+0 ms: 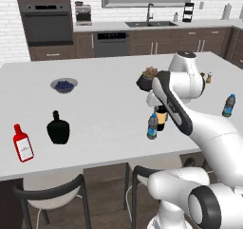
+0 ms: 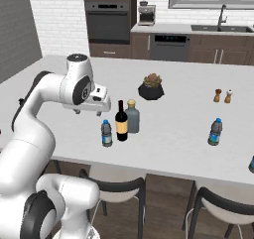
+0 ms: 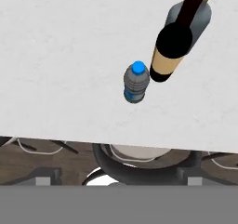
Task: Move the plastic bottles in the middle to the plastics group, and the glass bottles in the middle to the glass group.
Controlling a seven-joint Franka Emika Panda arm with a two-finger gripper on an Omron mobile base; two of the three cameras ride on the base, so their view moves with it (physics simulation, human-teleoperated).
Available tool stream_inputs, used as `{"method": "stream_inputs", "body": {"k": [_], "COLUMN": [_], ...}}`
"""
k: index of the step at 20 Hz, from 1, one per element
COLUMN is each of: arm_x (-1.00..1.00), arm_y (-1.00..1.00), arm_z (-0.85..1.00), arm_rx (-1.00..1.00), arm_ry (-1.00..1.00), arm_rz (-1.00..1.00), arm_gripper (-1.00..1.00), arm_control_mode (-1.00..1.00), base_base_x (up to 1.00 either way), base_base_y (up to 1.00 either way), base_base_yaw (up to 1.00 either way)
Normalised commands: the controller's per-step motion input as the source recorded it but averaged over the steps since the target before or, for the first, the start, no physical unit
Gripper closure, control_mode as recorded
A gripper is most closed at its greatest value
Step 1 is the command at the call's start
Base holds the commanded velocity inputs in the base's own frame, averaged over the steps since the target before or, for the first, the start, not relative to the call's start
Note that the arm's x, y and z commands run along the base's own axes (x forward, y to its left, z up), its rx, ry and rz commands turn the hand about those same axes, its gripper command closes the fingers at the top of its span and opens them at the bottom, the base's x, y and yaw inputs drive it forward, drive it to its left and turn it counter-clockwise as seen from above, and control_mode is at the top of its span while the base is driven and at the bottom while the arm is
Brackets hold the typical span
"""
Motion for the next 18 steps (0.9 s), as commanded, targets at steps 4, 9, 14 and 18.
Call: {"method": "stream_inputs", "body": {"k": [4,9,14,18], "arm_x": [0.04,0.24,0.28,0.34], "arm_y": [0.00,0.00,0.00,0.00], "arm_z": [-0.35,-0.36,-0.19,-0.21], "arm_rx": [0.00,0.00,0.00,0.00], "arm_ry": [0.00,0.00,0.00,0.00], "arm_rz": [-0.01,-0.09,-0.18,-0.17], "arm_gripper": [-1.00,-1.00,-1.00,-1.00], "arm_control_mode": [-1.00,-1.00,-1.00,-1.00], "base_base_x": [0.00,0.00,0.00,0.00], "base_base_y": [0.00,0.00,0.00,0.00], "base_base_yaw": [0.00,0.00,0.00,0.00]}}
